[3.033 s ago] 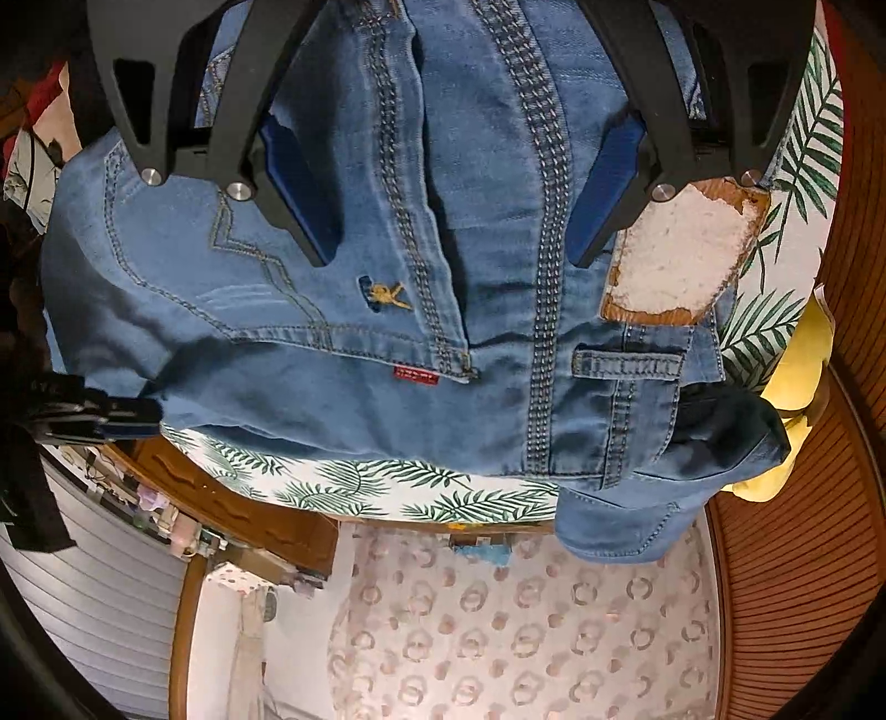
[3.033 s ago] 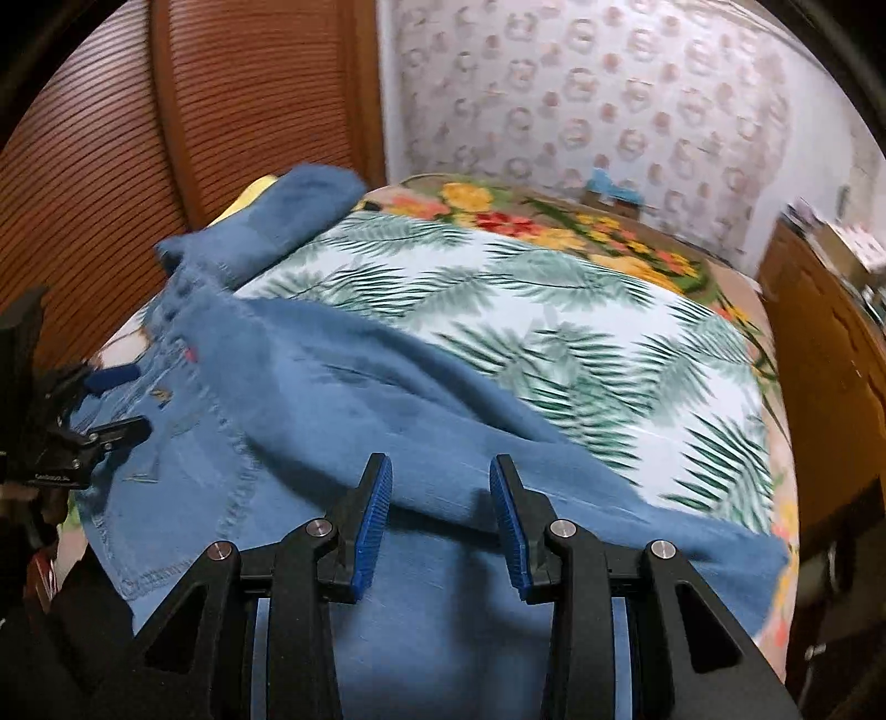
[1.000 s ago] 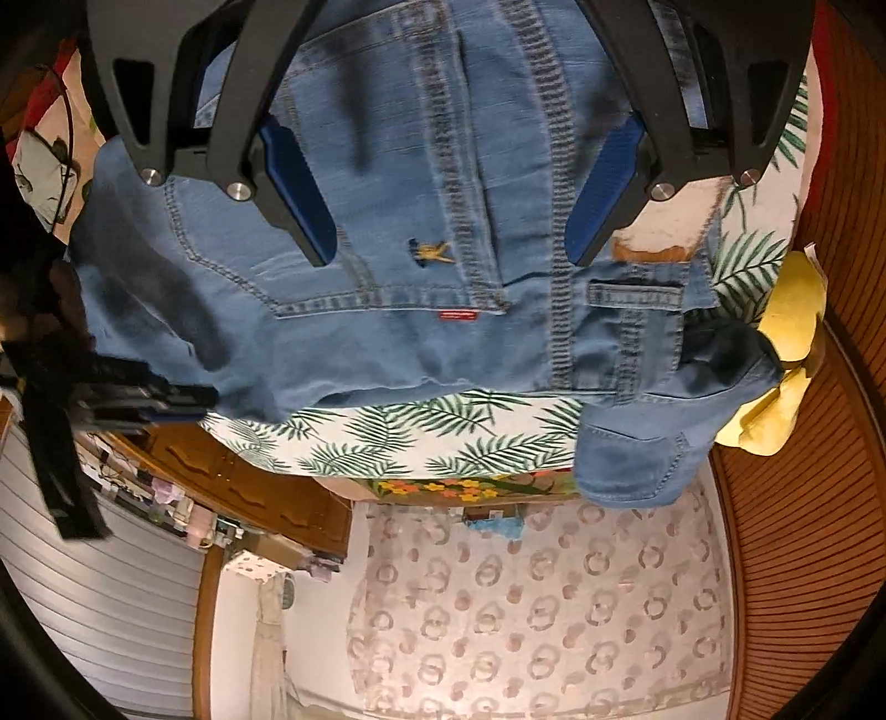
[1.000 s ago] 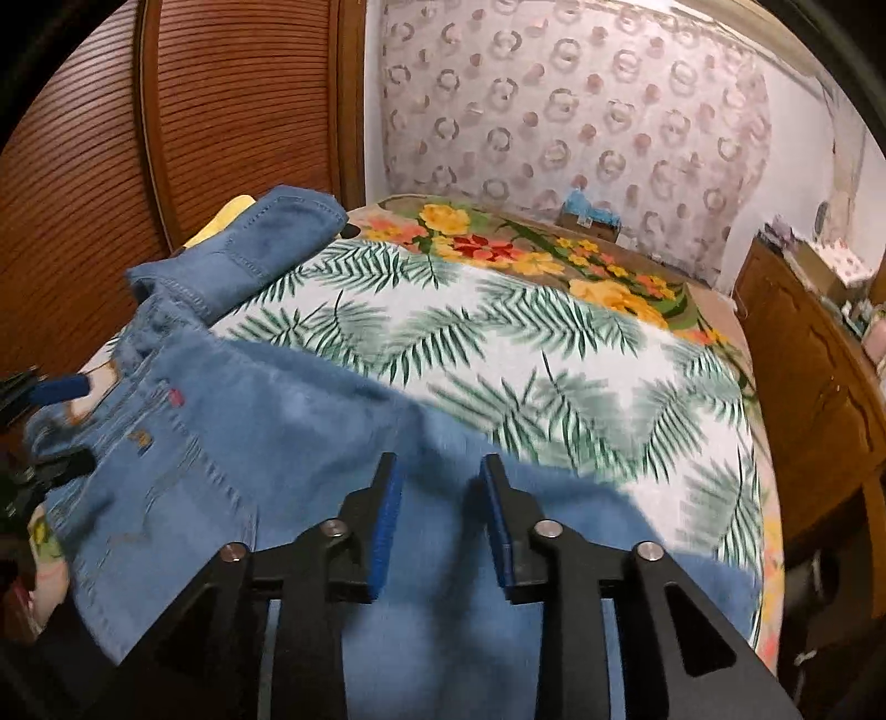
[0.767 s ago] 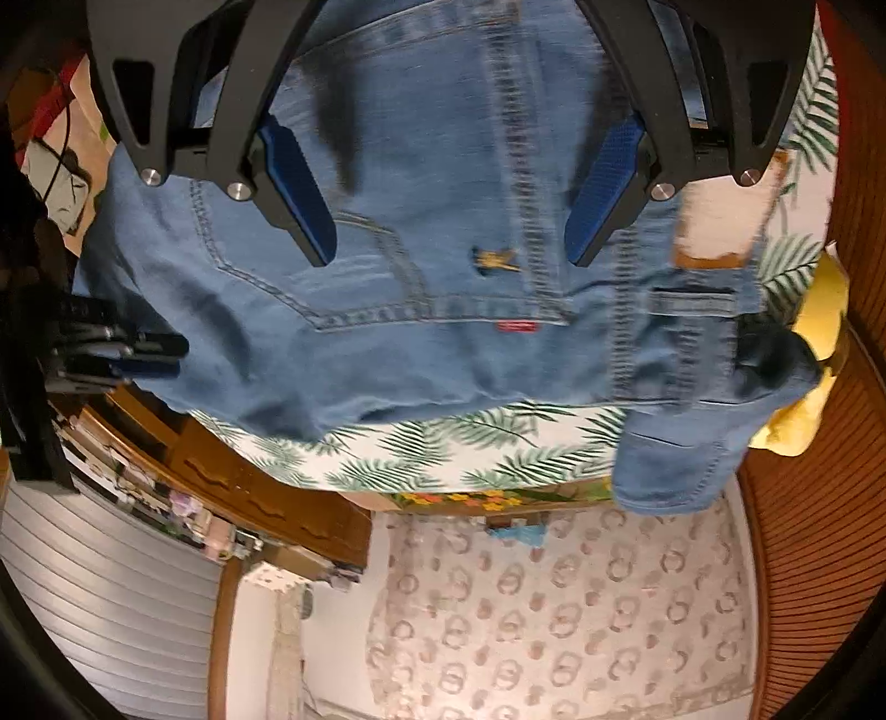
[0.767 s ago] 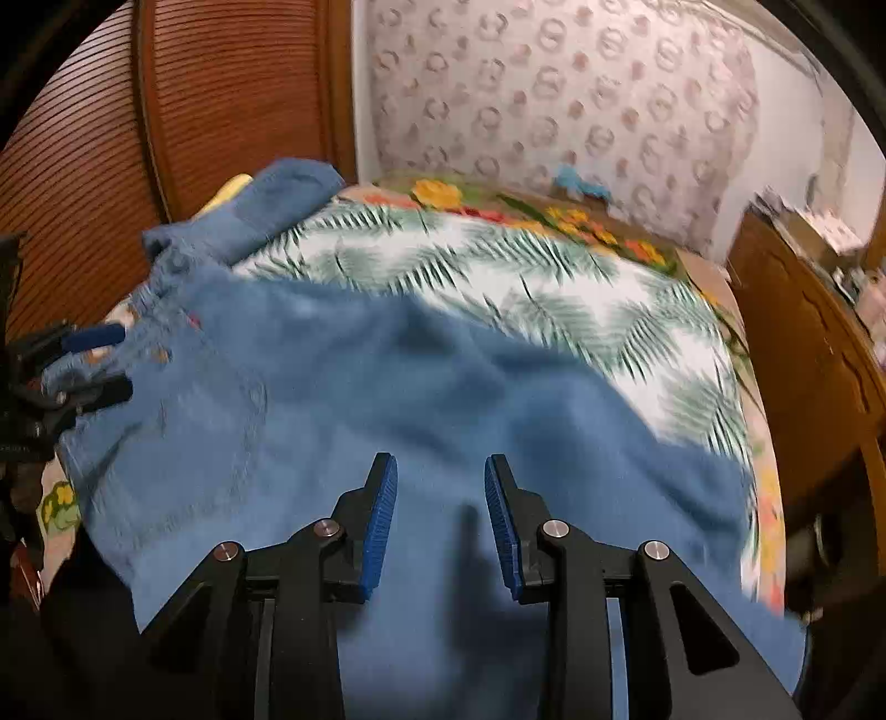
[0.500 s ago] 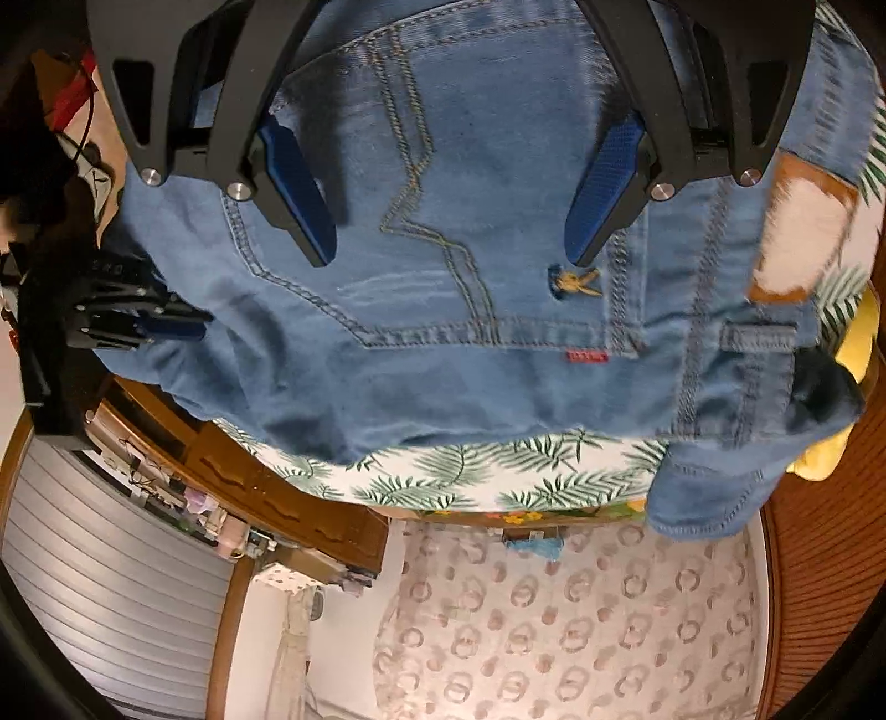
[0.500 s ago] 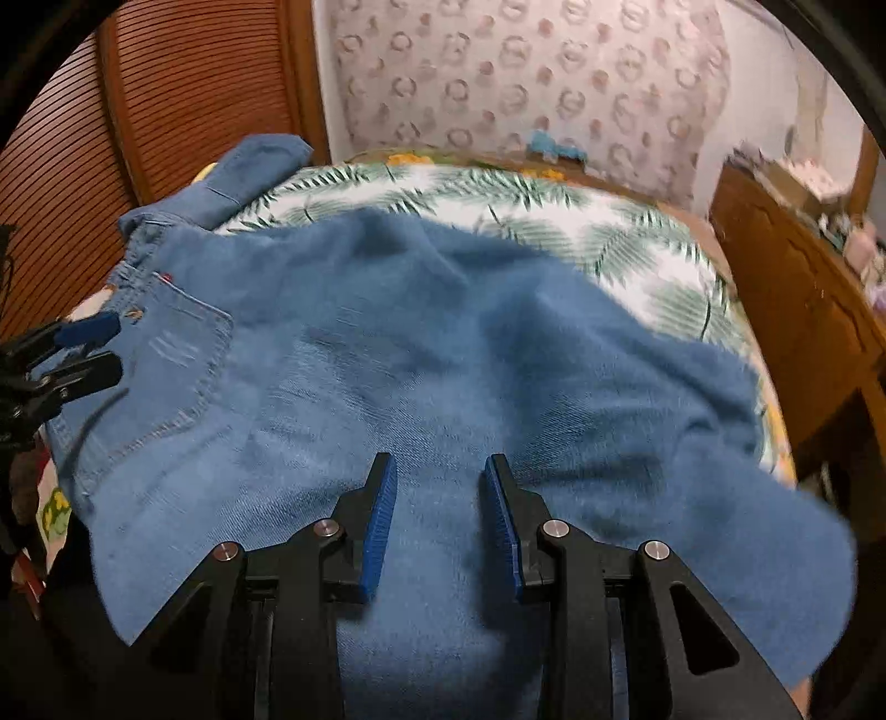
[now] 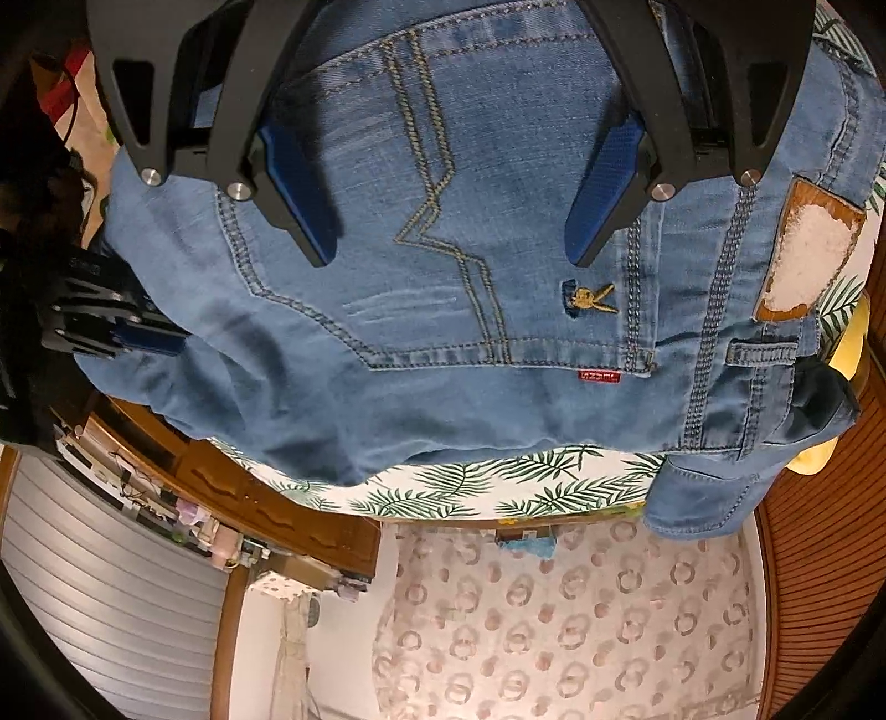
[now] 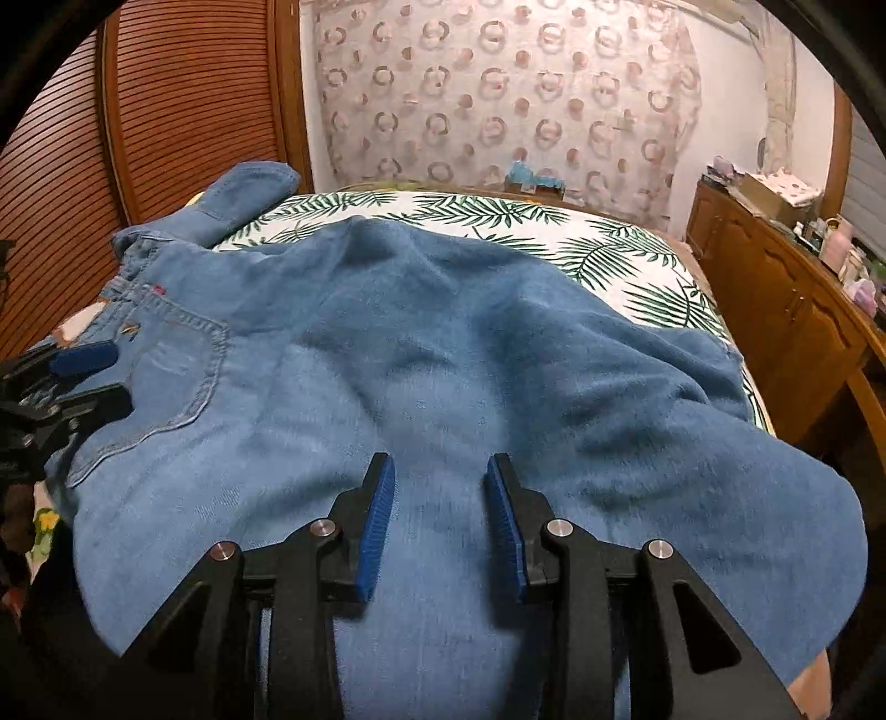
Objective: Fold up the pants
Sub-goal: 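Move the right gripper to a jeans leg hem and close on it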
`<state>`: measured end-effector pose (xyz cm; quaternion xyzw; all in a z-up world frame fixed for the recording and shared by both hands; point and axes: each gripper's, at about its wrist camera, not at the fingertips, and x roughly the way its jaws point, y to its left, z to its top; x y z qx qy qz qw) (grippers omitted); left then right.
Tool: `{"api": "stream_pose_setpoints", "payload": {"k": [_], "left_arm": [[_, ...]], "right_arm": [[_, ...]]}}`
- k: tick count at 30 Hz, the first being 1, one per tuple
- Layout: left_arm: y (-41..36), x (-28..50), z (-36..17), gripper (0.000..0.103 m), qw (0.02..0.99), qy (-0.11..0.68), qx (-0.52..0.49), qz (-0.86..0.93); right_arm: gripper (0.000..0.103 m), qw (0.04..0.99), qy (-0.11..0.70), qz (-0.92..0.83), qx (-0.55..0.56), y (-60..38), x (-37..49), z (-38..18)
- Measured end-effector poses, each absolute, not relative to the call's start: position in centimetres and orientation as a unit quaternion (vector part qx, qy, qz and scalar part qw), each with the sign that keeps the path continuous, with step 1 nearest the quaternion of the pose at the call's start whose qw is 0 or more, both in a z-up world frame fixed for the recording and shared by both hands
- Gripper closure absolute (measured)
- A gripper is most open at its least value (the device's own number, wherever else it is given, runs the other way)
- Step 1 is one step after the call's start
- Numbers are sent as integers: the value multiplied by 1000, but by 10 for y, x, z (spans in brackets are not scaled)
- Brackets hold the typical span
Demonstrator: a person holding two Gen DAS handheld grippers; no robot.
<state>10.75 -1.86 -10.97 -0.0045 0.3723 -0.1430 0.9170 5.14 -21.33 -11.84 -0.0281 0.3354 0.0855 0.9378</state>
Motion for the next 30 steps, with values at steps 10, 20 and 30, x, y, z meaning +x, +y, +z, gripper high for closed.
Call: {"api": "stream_pose_setpoints", "payload": {"k": [10, 20, 30], "left_arm": [[-25, 95, -105, 18, 916, 367, -6, -158], [-32, 95, -103, 18, 916, 368, -10, -161], [-37, 90, -104, 18, 915, 369, -8, -165]], "right_arm": [[67, 956, 291, 7, 29, -319, -25, -76], [54, 949, 303, -18, 80, -389, -30, -81], [54, 932, 322, -12, 167, -418, -13, -88]]}}
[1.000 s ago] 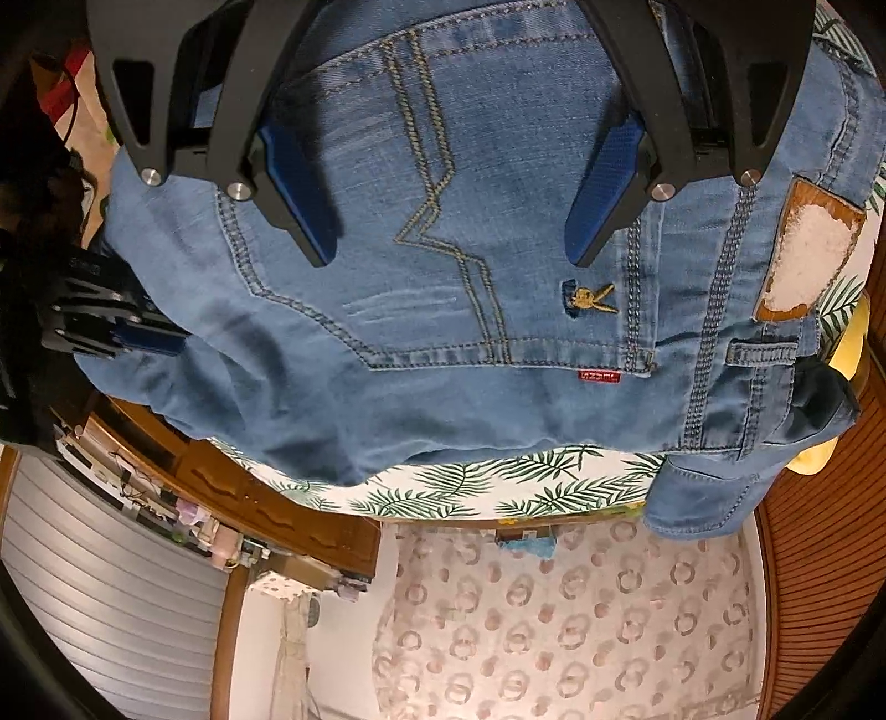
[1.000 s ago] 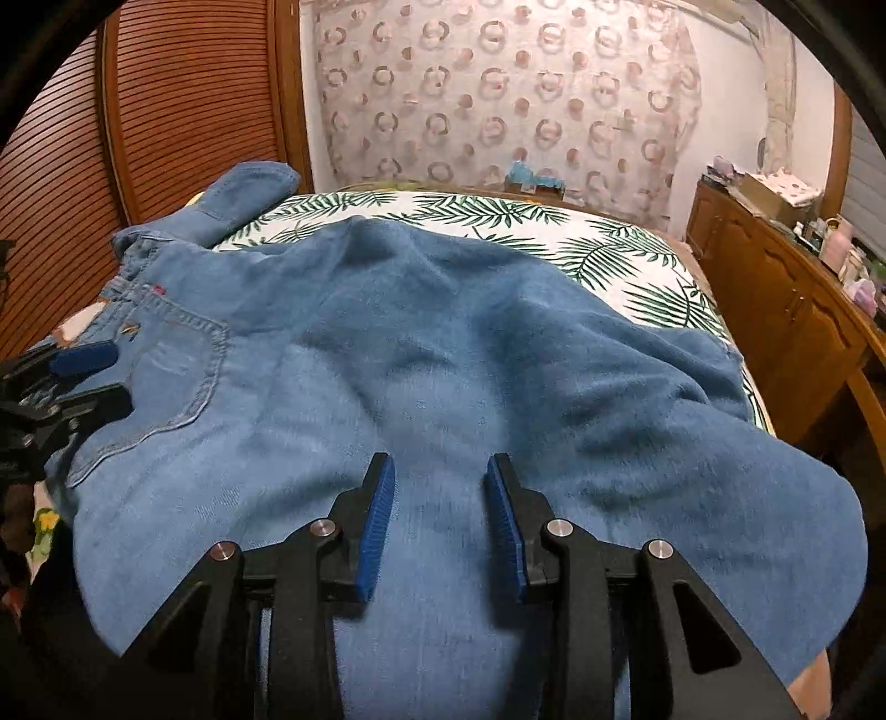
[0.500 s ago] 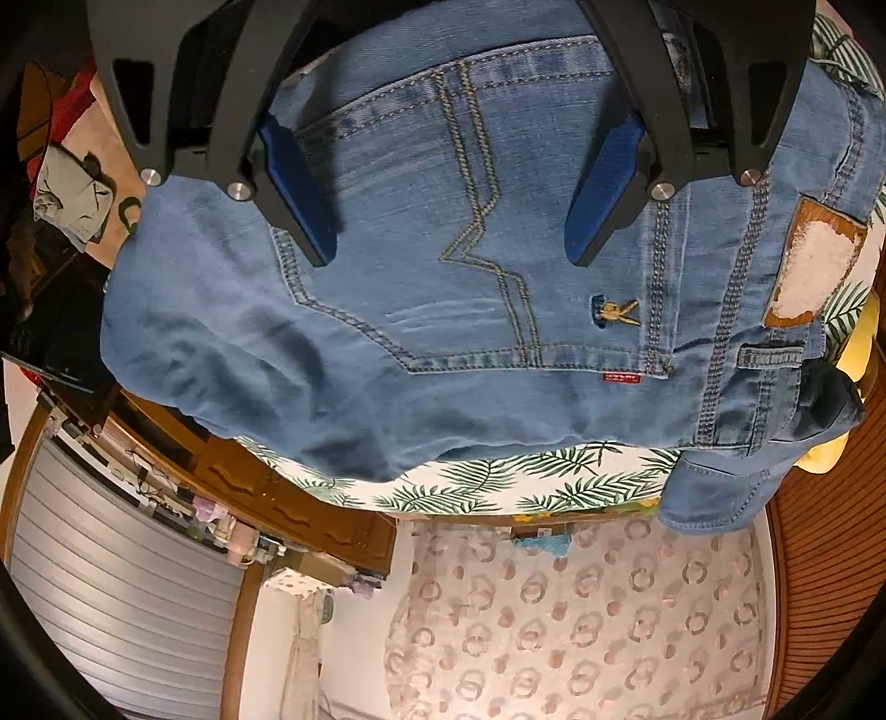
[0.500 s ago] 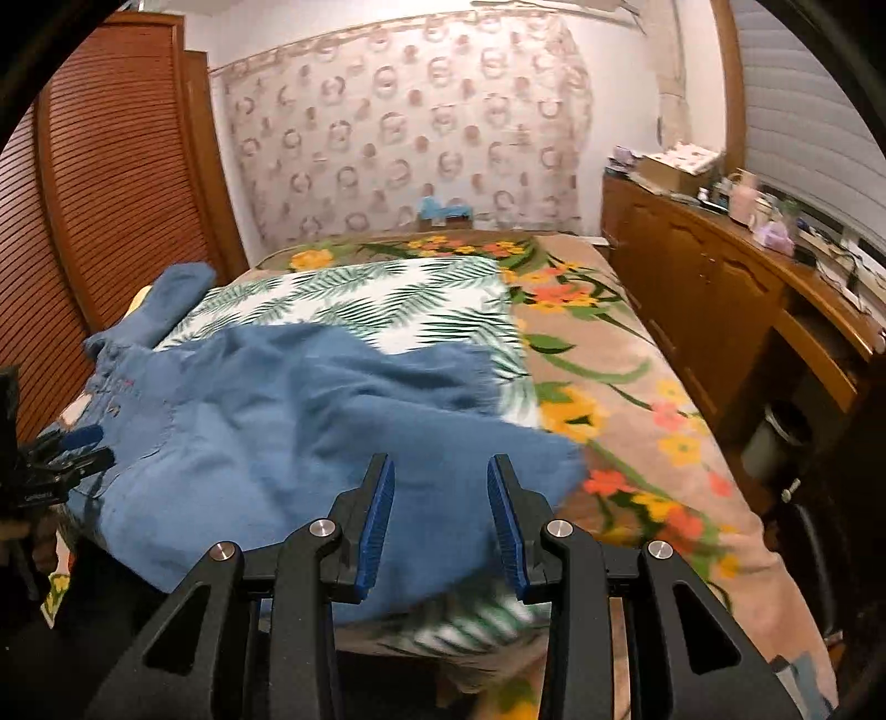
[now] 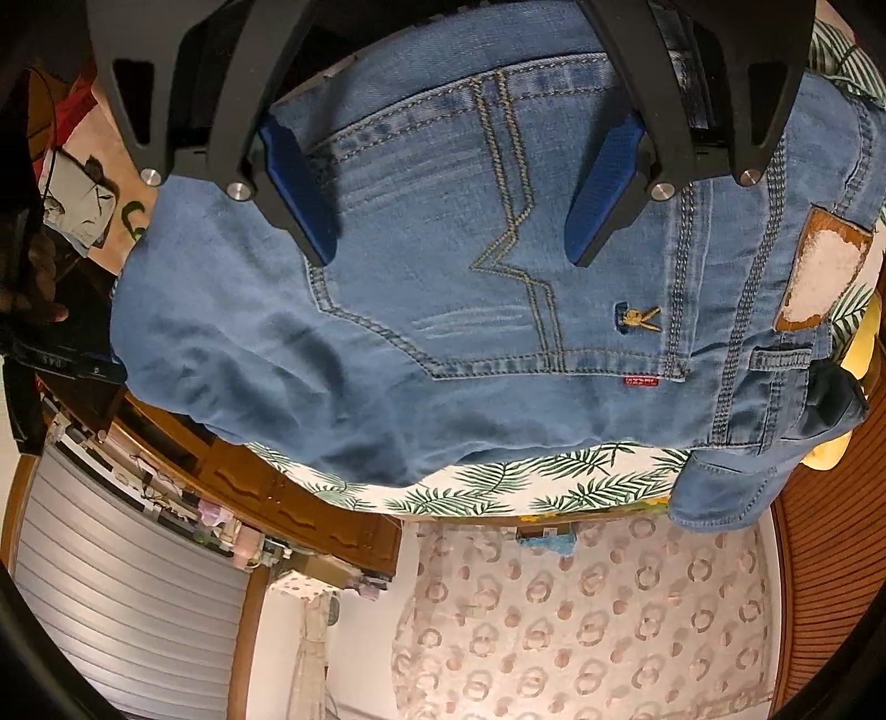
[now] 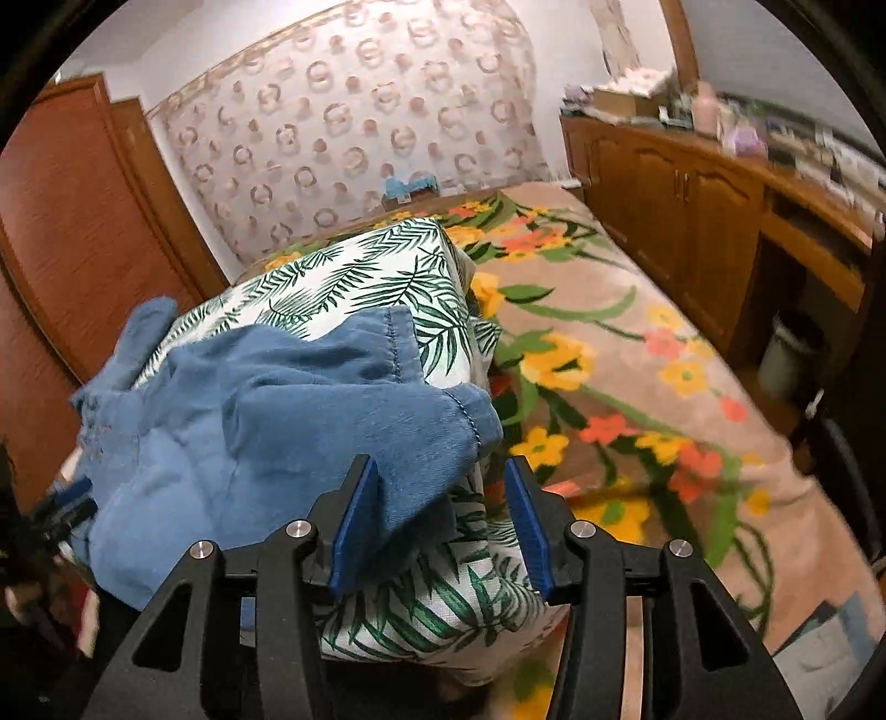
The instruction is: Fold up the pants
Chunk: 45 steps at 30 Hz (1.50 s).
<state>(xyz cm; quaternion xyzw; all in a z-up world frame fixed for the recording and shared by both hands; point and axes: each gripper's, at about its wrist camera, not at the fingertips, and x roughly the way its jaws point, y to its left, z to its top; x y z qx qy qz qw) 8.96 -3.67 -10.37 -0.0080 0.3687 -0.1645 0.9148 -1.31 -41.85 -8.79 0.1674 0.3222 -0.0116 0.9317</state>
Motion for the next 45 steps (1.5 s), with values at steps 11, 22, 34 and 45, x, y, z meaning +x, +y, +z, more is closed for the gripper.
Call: {"api": "stream_pose_setpoints", "payload": {"k": [11, 22, 34, 45], "left_arm": [[-33, 88, -100, 18, 917, 365, -10, -163], [-20, 78, -96, 18, 920, 357, -23, -161], [7, 67, -71, 18, 935, 325, -34, -139], [50, 52, -57, 18, 946, 301, -52, -111]], "right_arm": [[55, 910, 342, 17, 236, -440, 12, -94], [99, 942, 290, 47, 164, -404, 8, -57], [100, 954, 242, 165, 68, -303, 39, -8], [100, 930, 222, 291, -15, -170, 73, 18]]}}
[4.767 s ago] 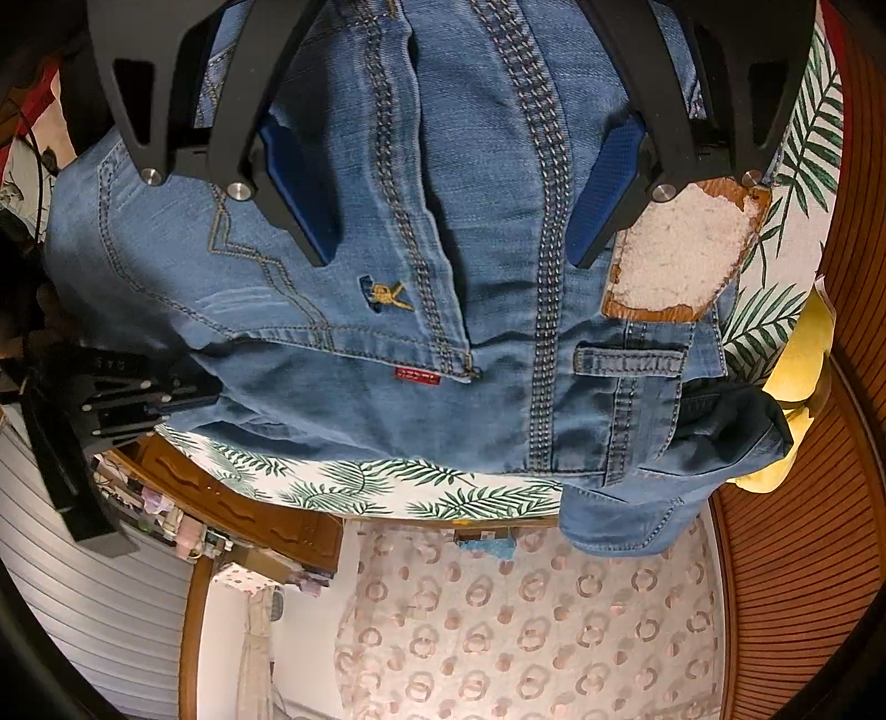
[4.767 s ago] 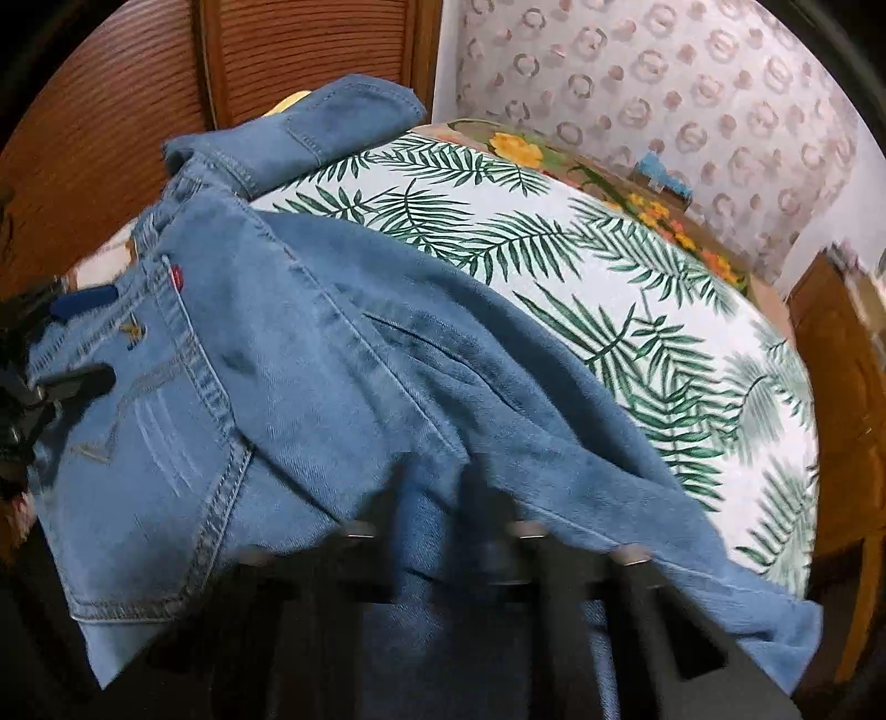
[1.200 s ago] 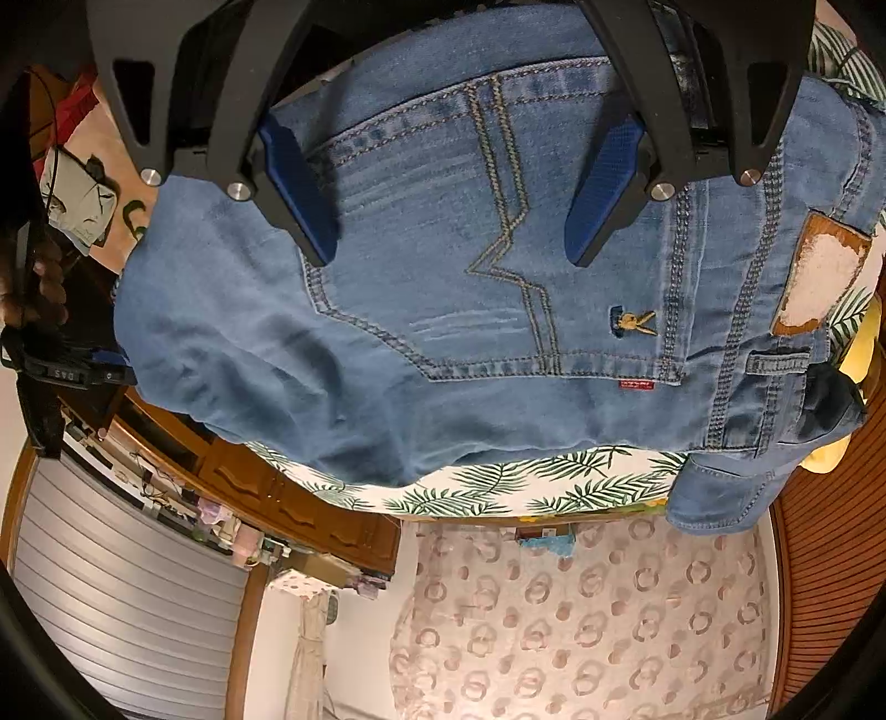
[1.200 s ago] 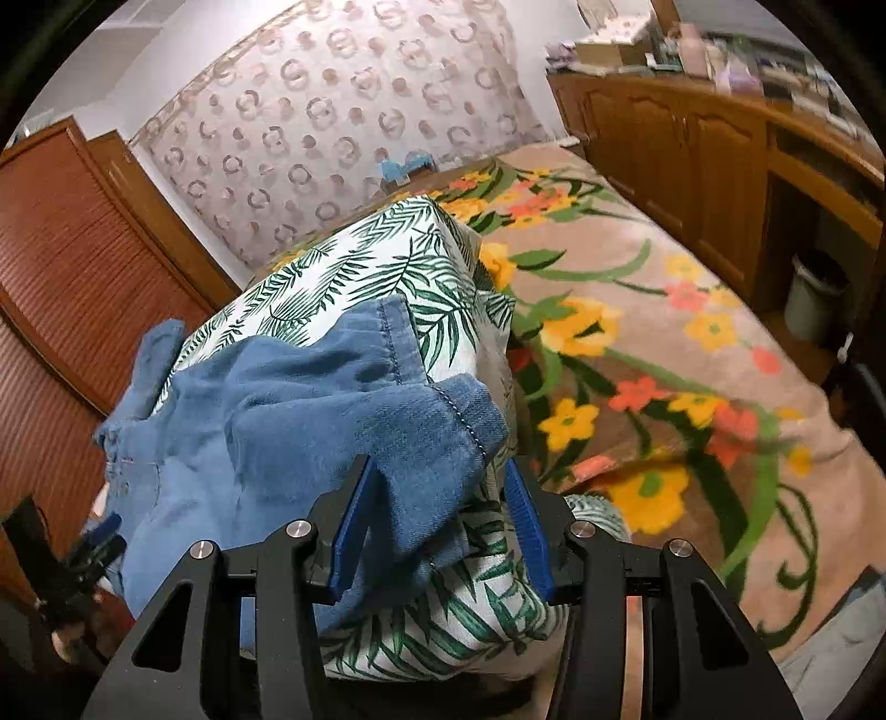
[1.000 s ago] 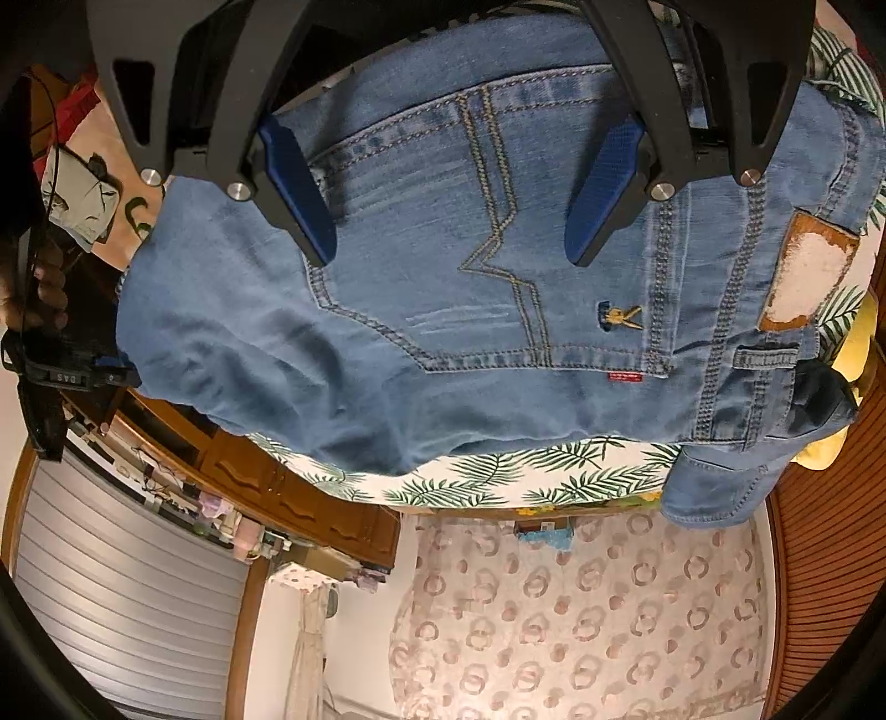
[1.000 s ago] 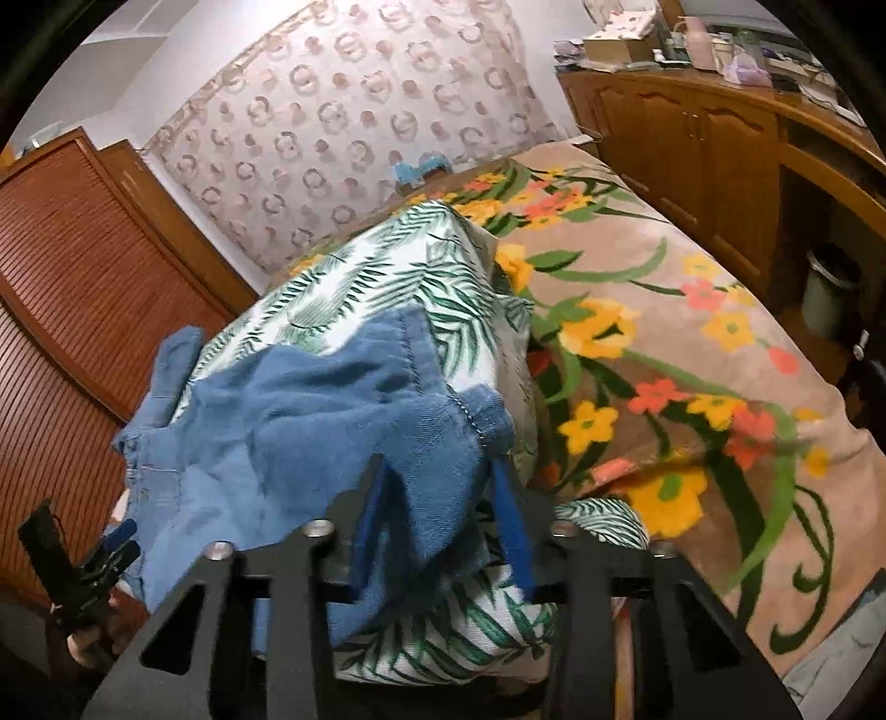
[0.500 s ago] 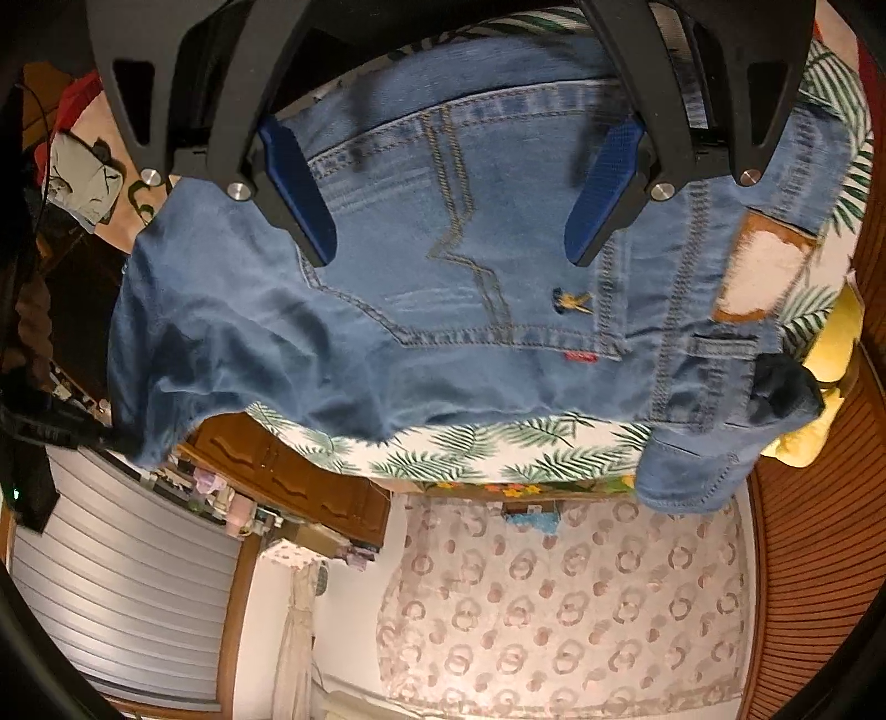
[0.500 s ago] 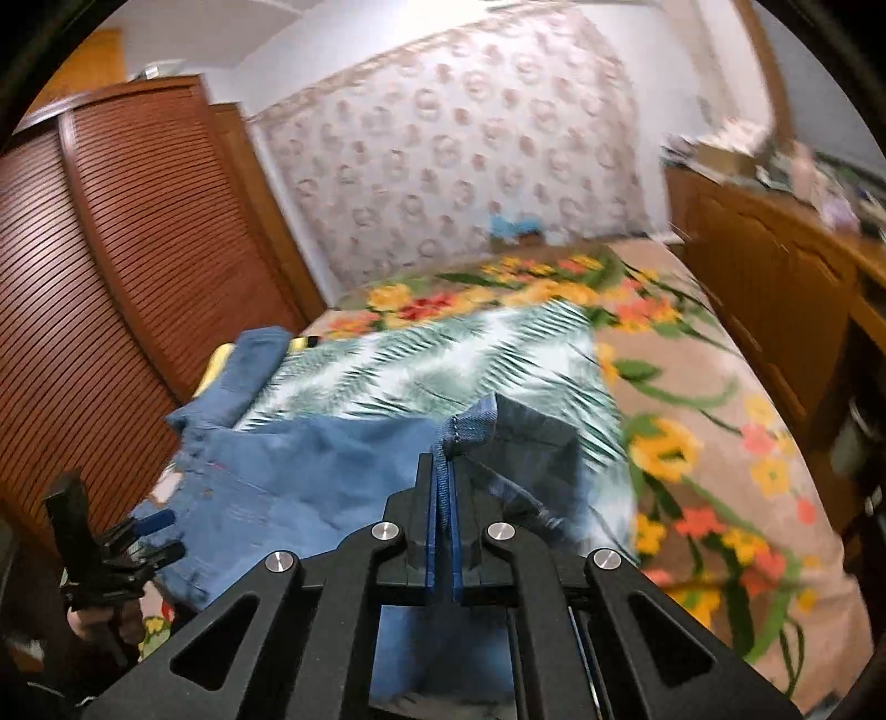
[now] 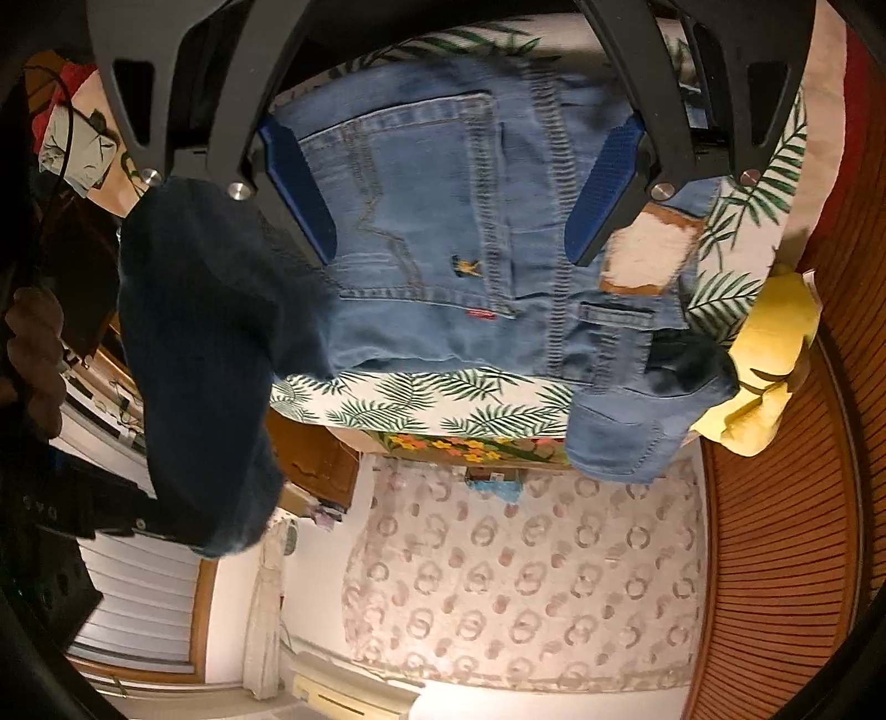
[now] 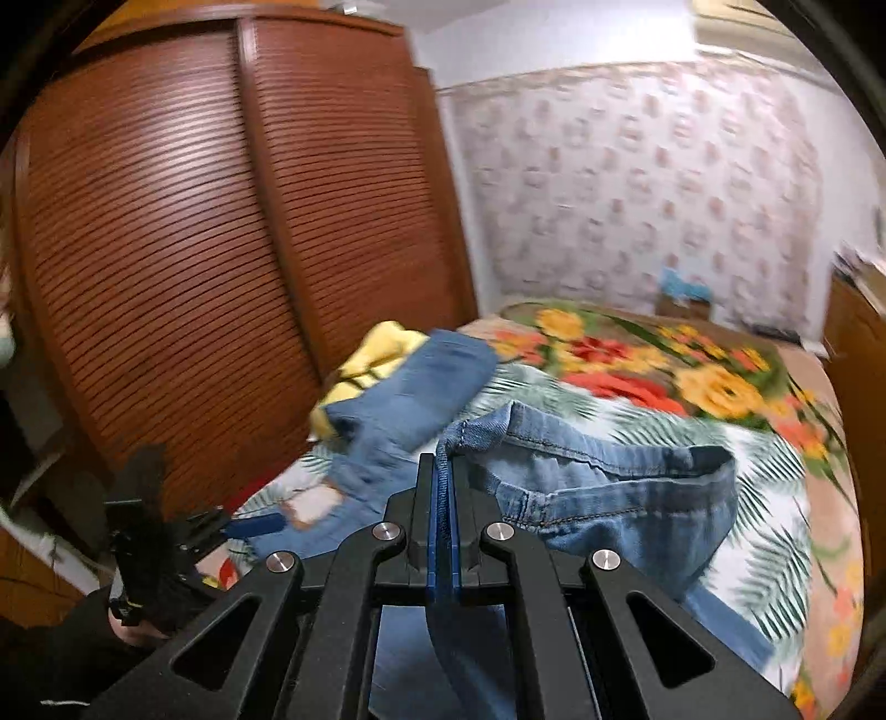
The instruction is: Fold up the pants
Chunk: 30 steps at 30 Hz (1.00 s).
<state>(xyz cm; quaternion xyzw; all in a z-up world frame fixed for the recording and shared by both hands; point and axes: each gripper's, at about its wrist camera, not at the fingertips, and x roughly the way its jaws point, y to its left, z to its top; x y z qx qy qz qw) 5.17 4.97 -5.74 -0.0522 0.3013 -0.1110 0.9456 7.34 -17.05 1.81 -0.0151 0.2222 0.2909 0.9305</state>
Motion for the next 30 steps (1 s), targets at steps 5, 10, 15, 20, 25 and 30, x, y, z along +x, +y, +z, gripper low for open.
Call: {"api": "stream_pose_setpoints", "payload": {"k": [5, 10, 15, 20, 25, 30], "left_arm": [[57, 53, -62, 18, 944, 306, -55, -106], [57, 59, -68, 18, 942, 312, -58, -109], [49, 70, -73, 18, 937, 321, -56, -123], [37, 81, -75, 18, 933, 324, -53, -145], [16, 98, -73, 28, 923, 337, -44, -178], [-7, 108, -82, 43, 907, 364, -29, -208]], "right_arm": [[95, 923, 254, 285, -41, -153, 95, -3], [74, 929, 260, 259, -45, -155, 109, -9], [73, 939, 269, 204, -62, -167, 111, -17], [72, 936, 300, 171, -67, -169, 122, -36], [72, 933, 315, 151, -82, -167, 152, -46], [71, 922, 338, 161, -96, -165, 171, -45]]}}
